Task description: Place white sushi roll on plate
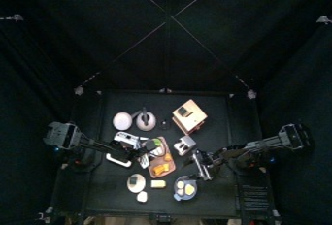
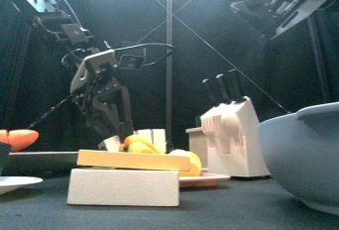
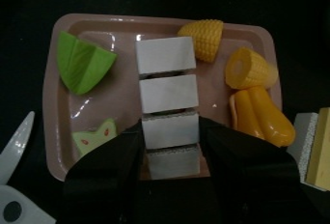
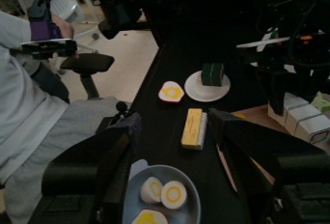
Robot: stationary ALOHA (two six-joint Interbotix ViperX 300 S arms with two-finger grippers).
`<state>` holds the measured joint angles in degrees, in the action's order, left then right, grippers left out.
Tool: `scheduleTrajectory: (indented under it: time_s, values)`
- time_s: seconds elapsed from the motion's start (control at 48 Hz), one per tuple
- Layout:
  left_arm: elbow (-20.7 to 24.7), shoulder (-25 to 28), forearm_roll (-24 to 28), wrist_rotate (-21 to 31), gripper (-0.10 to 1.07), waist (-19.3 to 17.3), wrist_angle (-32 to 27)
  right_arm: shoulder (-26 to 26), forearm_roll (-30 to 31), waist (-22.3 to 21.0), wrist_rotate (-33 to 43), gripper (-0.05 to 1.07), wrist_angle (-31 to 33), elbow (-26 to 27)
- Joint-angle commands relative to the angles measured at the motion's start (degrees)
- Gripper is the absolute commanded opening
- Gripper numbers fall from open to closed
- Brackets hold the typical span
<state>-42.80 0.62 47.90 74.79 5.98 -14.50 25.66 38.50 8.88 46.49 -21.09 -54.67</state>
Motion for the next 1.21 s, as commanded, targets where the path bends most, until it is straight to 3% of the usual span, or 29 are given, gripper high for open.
scheduleTrajectory:
  time_s: [0.0, 0.354, 1.188]
  values:
    - [1.4, -0.6, 0.3, 0.0, 0.75, -0.1, 0.1, 0.5, -0.2, -0.2, 0.0, 0.92, -0.4, 0.9]
    - [1.4, -0.7, 0.4, 0.0, 0.89, -0.2, -0.1, 0.5, -0.2, -0.2, 0.0, 0.92, -0.4, 0.9]
    - [1.3, -2.1, 0.1, 0.0, 0.89, -0.1, -0.4, 0.4, -0.2, -0.2, 0.0, 0.92, -0.4, 0.8]
